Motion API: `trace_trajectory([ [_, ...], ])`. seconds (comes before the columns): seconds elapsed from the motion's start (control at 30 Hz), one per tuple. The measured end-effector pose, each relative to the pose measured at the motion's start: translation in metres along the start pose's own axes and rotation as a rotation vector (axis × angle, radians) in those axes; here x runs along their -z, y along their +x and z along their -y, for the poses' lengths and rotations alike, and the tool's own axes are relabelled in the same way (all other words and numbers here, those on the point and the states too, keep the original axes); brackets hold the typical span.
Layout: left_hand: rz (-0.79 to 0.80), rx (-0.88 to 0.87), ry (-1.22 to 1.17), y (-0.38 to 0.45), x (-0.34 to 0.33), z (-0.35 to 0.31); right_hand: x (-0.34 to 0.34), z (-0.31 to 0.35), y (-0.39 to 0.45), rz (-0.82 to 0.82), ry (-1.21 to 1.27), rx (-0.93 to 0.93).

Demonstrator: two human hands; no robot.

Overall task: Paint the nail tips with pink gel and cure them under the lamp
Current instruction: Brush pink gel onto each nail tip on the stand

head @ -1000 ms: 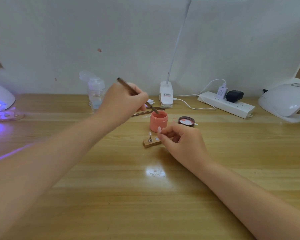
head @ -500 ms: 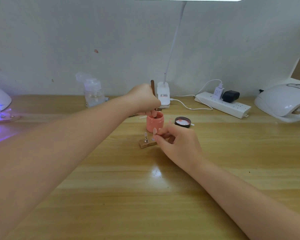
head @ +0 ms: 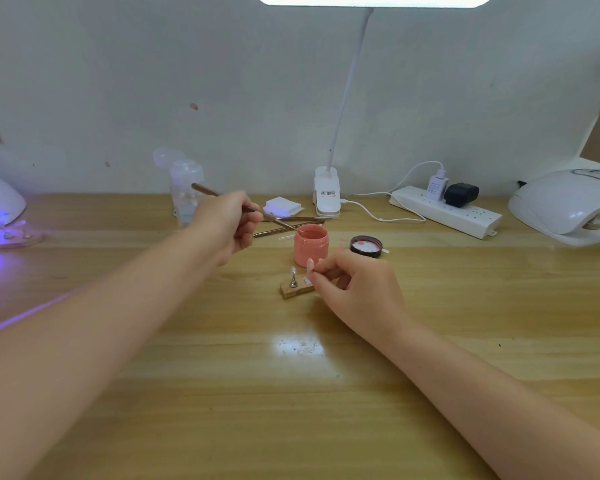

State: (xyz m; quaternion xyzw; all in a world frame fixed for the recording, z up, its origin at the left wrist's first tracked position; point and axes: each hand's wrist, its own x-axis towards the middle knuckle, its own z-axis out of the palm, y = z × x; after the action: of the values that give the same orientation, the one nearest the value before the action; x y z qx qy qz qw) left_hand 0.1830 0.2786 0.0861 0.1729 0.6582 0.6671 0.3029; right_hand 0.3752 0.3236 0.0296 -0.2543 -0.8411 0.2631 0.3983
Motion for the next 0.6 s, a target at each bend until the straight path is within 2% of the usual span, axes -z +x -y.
trace_trajectory([
  [0.13, -0.040, -0.043, -0.050, -0.001, 0.007, 0.006, 0.000, 0.003, -0.001, -0.008, 0.023, 0.000],
  [0.37, 0.000, -0.042, -0.138, 0.001, 0.001, 0.016, 0.001, 0.003, -0.001, -0.002, 0.016, -0.004],
  [0.5, -0.138, -0.186, -0.032, -0.002, 0.009, 0.023, 0.001, 0.003, -0.001, -0.006, 0.008, 0.000],
  [0.6, -0.107, -0.357, -0.088, -0.017, 0.019, 0.028, 0.001, 0.002, 0.000, 0.013, 0.003, -0.006],
])
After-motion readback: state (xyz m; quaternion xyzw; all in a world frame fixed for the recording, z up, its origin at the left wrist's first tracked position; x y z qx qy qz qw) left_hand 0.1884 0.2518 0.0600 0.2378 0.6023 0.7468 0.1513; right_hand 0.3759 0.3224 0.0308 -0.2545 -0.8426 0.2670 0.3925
